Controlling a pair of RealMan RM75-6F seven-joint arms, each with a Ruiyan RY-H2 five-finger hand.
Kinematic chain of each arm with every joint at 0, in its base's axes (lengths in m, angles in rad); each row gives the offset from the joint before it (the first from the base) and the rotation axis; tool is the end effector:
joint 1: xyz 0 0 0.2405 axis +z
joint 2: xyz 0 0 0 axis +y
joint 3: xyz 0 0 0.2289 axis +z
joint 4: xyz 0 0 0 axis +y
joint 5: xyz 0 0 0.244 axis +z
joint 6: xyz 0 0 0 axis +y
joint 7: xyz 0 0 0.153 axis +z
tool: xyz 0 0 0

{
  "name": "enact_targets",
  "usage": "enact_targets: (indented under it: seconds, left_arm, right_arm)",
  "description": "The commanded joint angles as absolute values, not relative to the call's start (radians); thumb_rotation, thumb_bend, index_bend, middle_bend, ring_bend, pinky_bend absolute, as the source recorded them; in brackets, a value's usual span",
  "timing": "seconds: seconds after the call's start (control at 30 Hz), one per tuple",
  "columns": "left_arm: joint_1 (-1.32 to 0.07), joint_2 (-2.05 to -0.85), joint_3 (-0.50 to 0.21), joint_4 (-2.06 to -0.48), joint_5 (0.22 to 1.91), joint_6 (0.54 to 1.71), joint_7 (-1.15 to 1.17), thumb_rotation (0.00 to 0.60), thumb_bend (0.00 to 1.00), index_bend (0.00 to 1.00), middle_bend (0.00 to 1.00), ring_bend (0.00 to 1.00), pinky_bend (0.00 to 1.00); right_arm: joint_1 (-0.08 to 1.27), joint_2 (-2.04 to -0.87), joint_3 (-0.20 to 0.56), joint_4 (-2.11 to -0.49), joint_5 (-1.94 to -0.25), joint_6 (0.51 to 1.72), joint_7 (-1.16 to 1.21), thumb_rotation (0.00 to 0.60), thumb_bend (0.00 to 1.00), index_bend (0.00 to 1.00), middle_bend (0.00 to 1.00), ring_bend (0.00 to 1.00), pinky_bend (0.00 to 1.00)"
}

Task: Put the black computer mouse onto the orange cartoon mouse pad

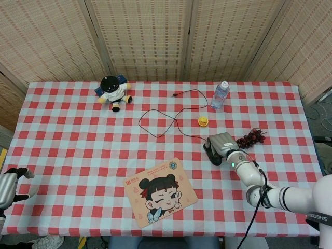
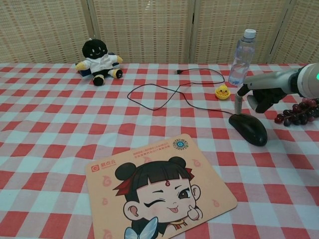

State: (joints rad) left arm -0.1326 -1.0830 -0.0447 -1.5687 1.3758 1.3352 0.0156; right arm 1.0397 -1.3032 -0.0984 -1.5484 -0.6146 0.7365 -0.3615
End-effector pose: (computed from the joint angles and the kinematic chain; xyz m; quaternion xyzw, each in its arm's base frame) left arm -0.3320 0.2040 0.1205 -0.6044 -0.4177 -0.3119 0.6025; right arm -0.1841 -0.3609 -0.0213 0.7731 -0.4421 0.1713 0.4213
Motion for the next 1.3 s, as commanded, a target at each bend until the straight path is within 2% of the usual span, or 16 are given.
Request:
enact_targets:
  seconds: [0.03,0.2,0.43,1.3]
  left_arm:
    - [-0.133,-1.084,-0.044,-1.569,1.376,1.335,0.018,0.6,0.17,0.61,0.48,0.38,0.55]
    - [-0.134,-1.087,-0.042,-1.572,1.38,1.337,0.027,0.6,0.17,0.61,0.48,0.38,0.55]
    - [-0.136,-1.093,-0.038,-1.574,1.383,1.333,0.042,0.6,0.17,0.61,0.48,0.38,0.55]
    - [-0.138,-1.094,-0.037,-1.572,1.384,1.334,0.04,0.6,0.17,0.61,0.48,0.38,0.55]
  right_arm:
    - [0.988,-1.244,-0.105,-1.62,-0.684,0.794,-0.347,0.6,1.0,0.36,1.0,1.0,1.0]
    - [0.926,-1.197,-0.133,-1.683,-0.748,0.846,-0.354,0.6,1.0,0.36,1.0,1.0,1.0]
    - [0.853,-1.183,-0.147,-1.692,-0.809,0.878,-0.341,0.6,1.0,0.28,1.0,1.0,1.0]
    - [0.775,-1.272,-0.112,-1.581,-0.83,0.8,-0.372,0.6,1.0,0.26,1.0,1.0,1.0]
